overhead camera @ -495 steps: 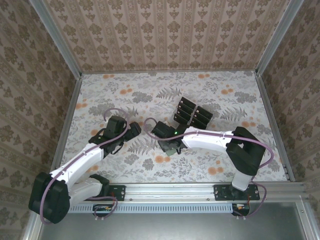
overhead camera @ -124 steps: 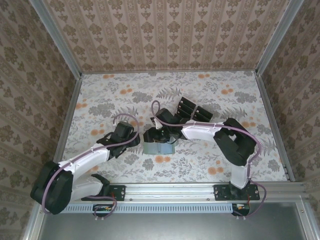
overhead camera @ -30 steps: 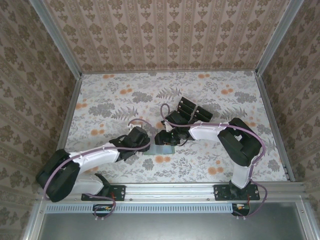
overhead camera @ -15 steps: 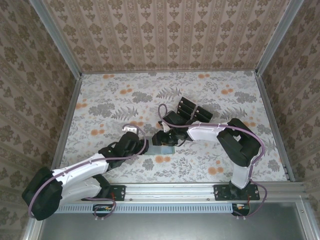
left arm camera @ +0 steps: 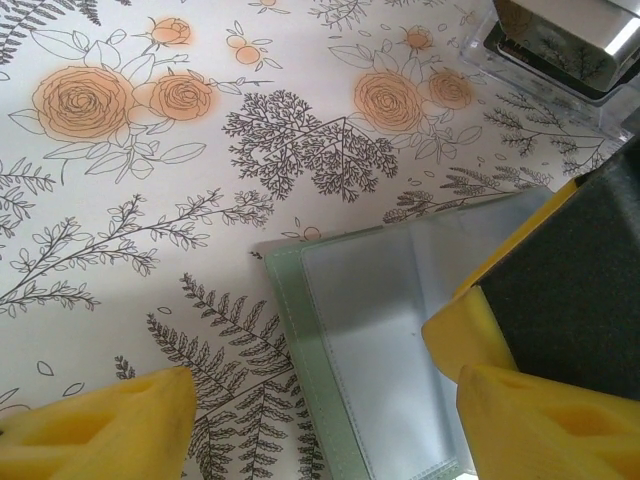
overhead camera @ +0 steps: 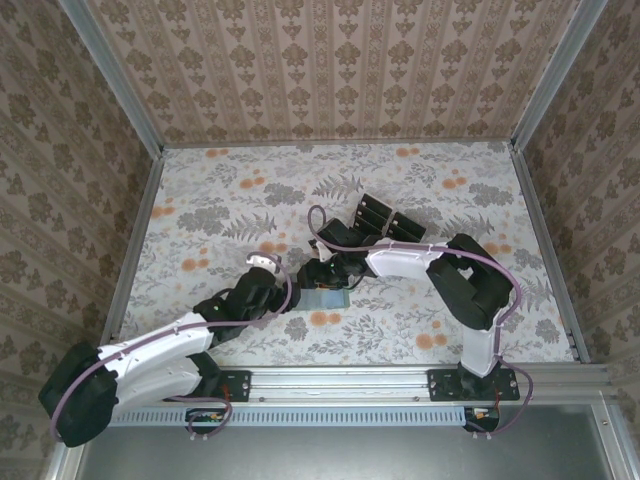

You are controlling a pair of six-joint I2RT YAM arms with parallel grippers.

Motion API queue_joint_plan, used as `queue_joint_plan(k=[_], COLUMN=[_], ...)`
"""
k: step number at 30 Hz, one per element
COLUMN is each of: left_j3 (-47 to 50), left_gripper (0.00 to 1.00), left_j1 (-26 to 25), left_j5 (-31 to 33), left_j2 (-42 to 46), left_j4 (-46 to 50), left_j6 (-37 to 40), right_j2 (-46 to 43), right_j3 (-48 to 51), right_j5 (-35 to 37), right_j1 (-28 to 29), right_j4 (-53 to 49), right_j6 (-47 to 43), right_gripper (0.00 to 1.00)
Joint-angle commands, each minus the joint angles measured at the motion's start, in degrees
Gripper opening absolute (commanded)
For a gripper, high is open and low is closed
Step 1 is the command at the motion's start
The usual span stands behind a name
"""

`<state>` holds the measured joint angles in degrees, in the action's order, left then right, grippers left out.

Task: Put the credit cards into the card holder
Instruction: Flip over the card slot on the card holder.

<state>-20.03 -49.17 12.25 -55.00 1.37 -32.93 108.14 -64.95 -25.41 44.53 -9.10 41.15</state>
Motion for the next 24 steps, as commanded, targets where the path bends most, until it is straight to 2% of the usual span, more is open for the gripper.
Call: queue_joint_plan(k=[1,7,11,16,19,24], left_j3=[1.35,2.68,4.07,6.98,7.96,9.61], left_gripper=[0.72,0.71,0.7,0.7,0.7,0.71], left_j1=[-1.42,-4.23,-6.44,-7.96,-8.14,-8.49], left_j5=[-1.02,0.19,5.57,10.14,9.94,5.33], left_j2=[0.18,-0.63,0.22,6.22,9.68,12.67], left_j4=[-2.31,-3.98,-2.51,-0.48,1.15,-1.3], left_j6=[2.05,2.65,-0.14,-3.09,-2.67,0.44], right_j2=[1.5,2.16,2.0,1.9,2.04,2.51], right_j3=[-2.1,-2.11,-1.95,-1.76,-1.76,-2.6], right_j5=[-0.7,-0.57,-0.32,-0.28,-0.26,-0.52], right_j1=[0.47,0.54,0.55,0.52,0.53,0.55], right_j4=[-1.88,-1.81,-1.57,-1.44,-1.24,-1.13], right_j6=[0.16,0.25,0.51,0.59,0.68,0.78], right_gripper=[0.5,0.5,0.5,0.5,0.5,0.5])
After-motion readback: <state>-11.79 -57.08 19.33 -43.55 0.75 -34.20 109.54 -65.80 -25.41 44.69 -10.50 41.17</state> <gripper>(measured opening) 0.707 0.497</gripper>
